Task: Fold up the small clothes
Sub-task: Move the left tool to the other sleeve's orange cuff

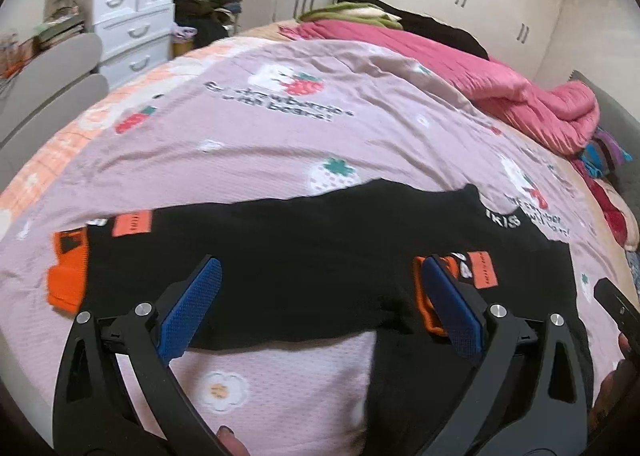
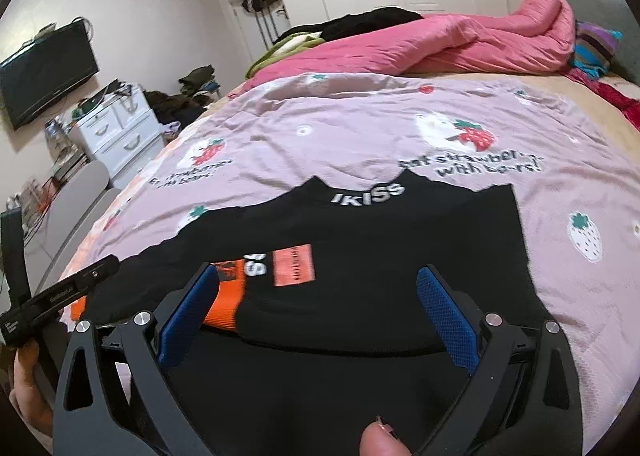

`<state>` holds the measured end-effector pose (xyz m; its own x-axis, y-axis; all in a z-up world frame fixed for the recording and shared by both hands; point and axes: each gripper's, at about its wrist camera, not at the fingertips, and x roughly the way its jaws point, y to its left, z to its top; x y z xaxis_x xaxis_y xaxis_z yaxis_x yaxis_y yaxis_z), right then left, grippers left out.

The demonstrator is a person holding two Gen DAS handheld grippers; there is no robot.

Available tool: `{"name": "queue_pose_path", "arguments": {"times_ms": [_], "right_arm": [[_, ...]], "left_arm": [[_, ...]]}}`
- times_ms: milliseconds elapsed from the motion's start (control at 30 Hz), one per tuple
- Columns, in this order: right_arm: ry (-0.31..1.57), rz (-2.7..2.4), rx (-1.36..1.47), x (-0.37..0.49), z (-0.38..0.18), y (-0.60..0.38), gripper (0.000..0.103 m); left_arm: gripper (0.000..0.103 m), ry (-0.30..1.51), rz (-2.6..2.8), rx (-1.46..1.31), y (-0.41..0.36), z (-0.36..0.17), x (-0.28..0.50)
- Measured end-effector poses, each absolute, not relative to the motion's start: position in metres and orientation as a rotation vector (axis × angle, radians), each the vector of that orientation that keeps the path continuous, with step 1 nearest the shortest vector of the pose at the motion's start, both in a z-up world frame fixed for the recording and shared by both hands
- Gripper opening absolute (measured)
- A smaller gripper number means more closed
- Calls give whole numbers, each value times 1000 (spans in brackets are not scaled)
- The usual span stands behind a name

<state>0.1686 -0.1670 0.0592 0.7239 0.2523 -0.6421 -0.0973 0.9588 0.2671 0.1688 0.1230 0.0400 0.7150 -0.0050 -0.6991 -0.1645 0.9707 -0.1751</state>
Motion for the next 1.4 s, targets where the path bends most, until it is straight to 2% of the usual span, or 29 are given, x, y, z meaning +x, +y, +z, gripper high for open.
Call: {"name": "queue_pose_path", "arguments": {"times_ms": [733,1400], "right_arm": [[720,379,38,165,75,-58,99],[761,519,2,157,67,18,99]], "left_arm": [[94,736,306,-359,204,30,133],[94,811,482,-521,266,-4,120]]}}
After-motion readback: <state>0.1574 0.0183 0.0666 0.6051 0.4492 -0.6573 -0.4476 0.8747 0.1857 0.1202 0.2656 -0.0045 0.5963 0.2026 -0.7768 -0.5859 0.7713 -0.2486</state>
